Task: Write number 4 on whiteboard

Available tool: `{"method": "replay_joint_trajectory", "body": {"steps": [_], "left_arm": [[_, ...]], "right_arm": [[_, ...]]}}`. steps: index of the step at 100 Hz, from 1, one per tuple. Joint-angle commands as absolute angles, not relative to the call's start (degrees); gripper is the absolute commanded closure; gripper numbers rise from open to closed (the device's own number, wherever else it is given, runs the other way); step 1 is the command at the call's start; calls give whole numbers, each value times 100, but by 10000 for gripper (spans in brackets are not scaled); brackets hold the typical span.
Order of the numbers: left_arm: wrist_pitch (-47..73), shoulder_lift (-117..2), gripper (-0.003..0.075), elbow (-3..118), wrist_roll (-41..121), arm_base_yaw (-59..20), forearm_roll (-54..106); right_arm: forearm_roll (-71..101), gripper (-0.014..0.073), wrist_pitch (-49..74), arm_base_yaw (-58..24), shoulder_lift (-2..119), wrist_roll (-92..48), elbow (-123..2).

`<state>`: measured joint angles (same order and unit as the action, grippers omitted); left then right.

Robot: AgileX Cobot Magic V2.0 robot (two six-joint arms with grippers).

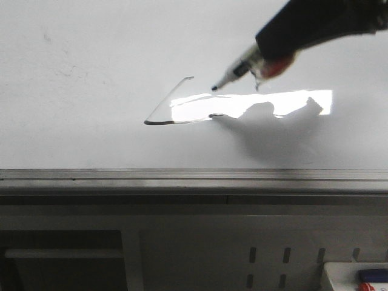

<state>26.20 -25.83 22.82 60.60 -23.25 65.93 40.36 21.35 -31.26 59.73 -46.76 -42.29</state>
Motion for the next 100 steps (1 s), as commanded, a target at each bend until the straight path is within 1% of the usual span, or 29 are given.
{"method": "replay_joint_trajectory", "body": {"steps": [1, 19, 46, 67, 100], "left_arm": [[2481, -2601, 741, 2431, 6051, -2319, 6837], [2481, -2601, 741, 2431, 6051, -2319, 6837], [2522, -2601, 741, 2431, 6051, -2319, 6837], [2530, -2601, 741, 2431, 6051, -2319, 6837], [2588, -2601, 741, 2431, 6051, -2319, 6837]], "right_arm": [[4112, 654, 1873, -3262, 5725, -4728, -4585], [4097, 654, 1658, -3323, 5878, -4728, -4750], [3903, 658, 1054, -3323, 6514, -4728, -4750], [3903, 658, 980, -3323, 6766, -4728, -4750], [3900, 658, 841, -3323, 6815, -4728, -4750]]}}
